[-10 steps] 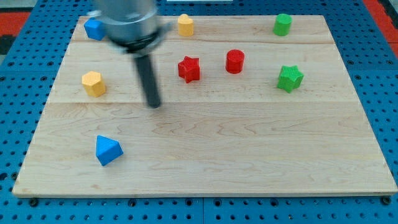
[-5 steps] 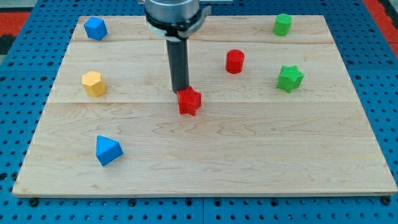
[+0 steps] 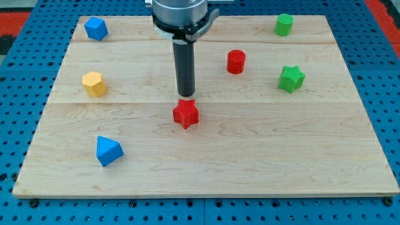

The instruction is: Push the red star towards bottom center

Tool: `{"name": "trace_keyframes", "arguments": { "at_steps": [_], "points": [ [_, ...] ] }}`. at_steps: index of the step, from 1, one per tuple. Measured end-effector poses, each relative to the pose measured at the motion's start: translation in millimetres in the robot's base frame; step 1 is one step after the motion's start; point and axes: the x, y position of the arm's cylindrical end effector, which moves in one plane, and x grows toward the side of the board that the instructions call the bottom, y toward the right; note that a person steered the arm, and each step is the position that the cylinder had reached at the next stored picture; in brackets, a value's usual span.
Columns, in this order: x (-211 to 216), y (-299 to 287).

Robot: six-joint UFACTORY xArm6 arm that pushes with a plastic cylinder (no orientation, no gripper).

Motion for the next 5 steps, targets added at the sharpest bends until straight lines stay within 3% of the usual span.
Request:
{"name": "trace_keyframes", "arguments": {
  "at_steps": [2,5],
  "points": [
    [-12,-9],
    [103,-8]
  ]
}}
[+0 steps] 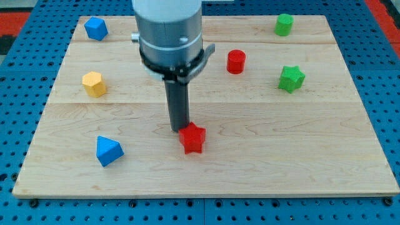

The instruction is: Push the red star towards bottom center

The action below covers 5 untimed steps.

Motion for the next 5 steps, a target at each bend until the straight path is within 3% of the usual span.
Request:
{"name": "trace_keyframes", "arguments": {
  "at_steps": [1,2,3,4,5],
  "points": [
    [-10,3],
    [-42,55],
    [0,56],
    [19,8],
    [-8,21]
  ]
}}
